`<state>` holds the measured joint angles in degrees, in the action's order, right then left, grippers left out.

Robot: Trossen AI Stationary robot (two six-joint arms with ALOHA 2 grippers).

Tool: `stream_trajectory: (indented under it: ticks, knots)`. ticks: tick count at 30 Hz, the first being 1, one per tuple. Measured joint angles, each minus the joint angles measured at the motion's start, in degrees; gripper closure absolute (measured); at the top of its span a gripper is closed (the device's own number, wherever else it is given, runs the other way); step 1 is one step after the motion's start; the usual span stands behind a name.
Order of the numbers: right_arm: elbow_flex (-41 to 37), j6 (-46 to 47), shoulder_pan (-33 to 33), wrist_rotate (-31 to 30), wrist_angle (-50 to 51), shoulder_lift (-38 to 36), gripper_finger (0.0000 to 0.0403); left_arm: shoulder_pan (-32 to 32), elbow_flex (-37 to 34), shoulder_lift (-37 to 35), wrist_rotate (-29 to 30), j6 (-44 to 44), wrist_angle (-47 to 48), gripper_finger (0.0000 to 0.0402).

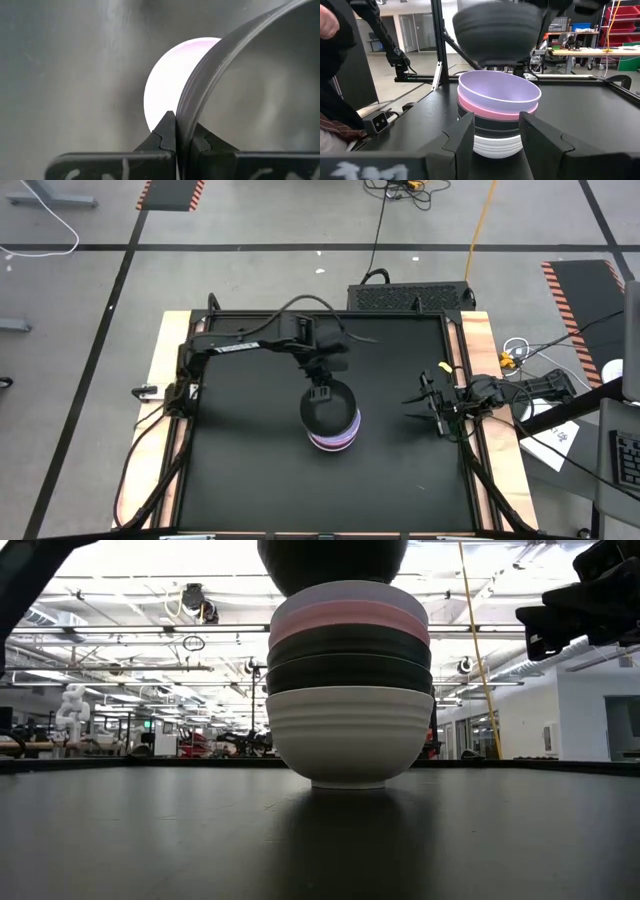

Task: Nest bowls inside each other
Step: Stack the black bowl into the purple bowl

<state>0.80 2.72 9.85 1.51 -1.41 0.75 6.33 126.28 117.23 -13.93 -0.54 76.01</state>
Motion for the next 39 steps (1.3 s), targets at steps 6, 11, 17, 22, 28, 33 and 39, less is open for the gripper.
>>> stream_trajectory:
  ticks: [6,11,17,22,28,33,39]
  knots:
    - [0.00,-0.27,0.00,0.01,0.09,0.13,0.0257,0.25,0.11,2.57,-2.58,-0.06,0.51,0.0399]
    - [0.00,-0.44,0.00,-0.01,0.09,0.50,0.0257,0.84,-0.03,3.78,-2.59,-0.04,0.62,0.0399]
    - [0.00,-0.44,0.00,0.01,0.07,1.35,0.0257,0.69,-0.12,3.70,-2.54,-0.03,0.49,0.0399]
    - [0.02,-0.61,0.02,0.01,0.06,2.21,0.0257,0.27,-0.13,4.78,-2.25,-0.11,0.96,0.0399]
    - [0.07,-0.44,0.02,0.03,-0.19,2.95,0.0257,-0.88,-0.22,8.64,-0.67,-0.03,5.40,0.0399]
    - [0.07,-0.21,0.02,0.03,-0.20,3.39,0.0257,-1.22,-0.13,9.90,0.68,-0.04,5.95,0.0399]
    - [0.07,0.24,0.02,0.03,-0.17,3.45,0.0257,-1.23,-0.07,9.90,3.93,-1.53,7.26,0.0400]
